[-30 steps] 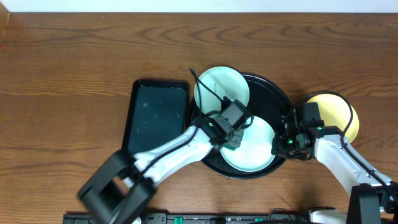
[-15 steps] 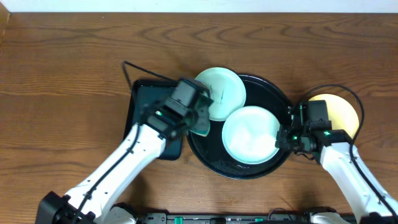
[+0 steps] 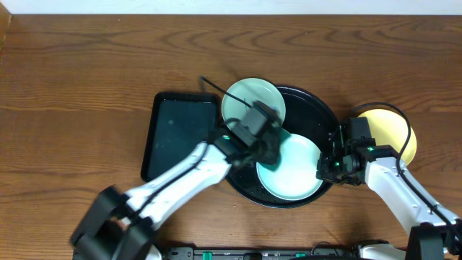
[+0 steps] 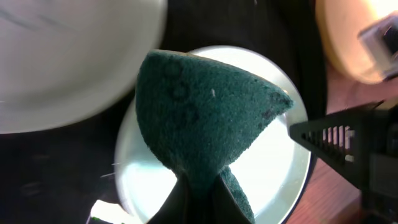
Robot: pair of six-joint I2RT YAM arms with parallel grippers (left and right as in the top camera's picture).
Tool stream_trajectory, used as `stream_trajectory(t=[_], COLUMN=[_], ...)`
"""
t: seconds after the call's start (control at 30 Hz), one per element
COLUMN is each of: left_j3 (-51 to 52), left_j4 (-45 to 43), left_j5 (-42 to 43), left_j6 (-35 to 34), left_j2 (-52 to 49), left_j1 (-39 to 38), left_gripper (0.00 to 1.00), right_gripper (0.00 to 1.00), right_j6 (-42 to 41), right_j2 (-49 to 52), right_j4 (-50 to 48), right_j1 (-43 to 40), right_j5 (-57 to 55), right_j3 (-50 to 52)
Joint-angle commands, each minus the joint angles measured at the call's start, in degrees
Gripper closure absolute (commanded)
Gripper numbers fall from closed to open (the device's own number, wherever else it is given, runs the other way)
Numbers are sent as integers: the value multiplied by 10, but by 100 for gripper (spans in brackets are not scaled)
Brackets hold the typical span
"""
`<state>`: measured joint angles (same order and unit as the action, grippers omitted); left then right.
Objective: Clean dirty plates on tray and stack at the side
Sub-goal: 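Scrub the held pale green plate with the sponge in the left gripper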
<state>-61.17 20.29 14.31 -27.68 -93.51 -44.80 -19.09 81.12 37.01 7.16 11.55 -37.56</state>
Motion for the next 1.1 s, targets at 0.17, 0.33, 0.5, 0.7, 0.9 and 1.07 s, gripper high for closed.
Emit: stream_trajectory(t=[0.17, 0.33, 0.5, 0.7, 0.9, 1.07], left_j3=[-8, -8, -8, -15, -15, -15], left_j4=[-76, -65, 6, 13, 53, 132], left_j5=[7, -41, -174, -141, -98, -98], left_j6=[-69, -69, -69, -48, -25, -19], left_j2=[-109, -141, -138, -64, 52, 101], left_j1=[-79, -93, -76, -42, -17, 54], left_gripper=[92, 92, 92, 93, 92, 93], right_gripper=[99, 99, 99, 99, 99, 99], right_j6=[-8, -8, -8, -9, -6, 3], right_j2=[27, 27, 27, 27, 24, -9], right_j4=[-4, -3, -4, -4, -17, -9], right_j1=[9, 9, 9, 9, 7, 8], right_j5=[-2, -2, -2, -6, -8, -22], right_j3=[6, 6, 6, 6, 0, -27])
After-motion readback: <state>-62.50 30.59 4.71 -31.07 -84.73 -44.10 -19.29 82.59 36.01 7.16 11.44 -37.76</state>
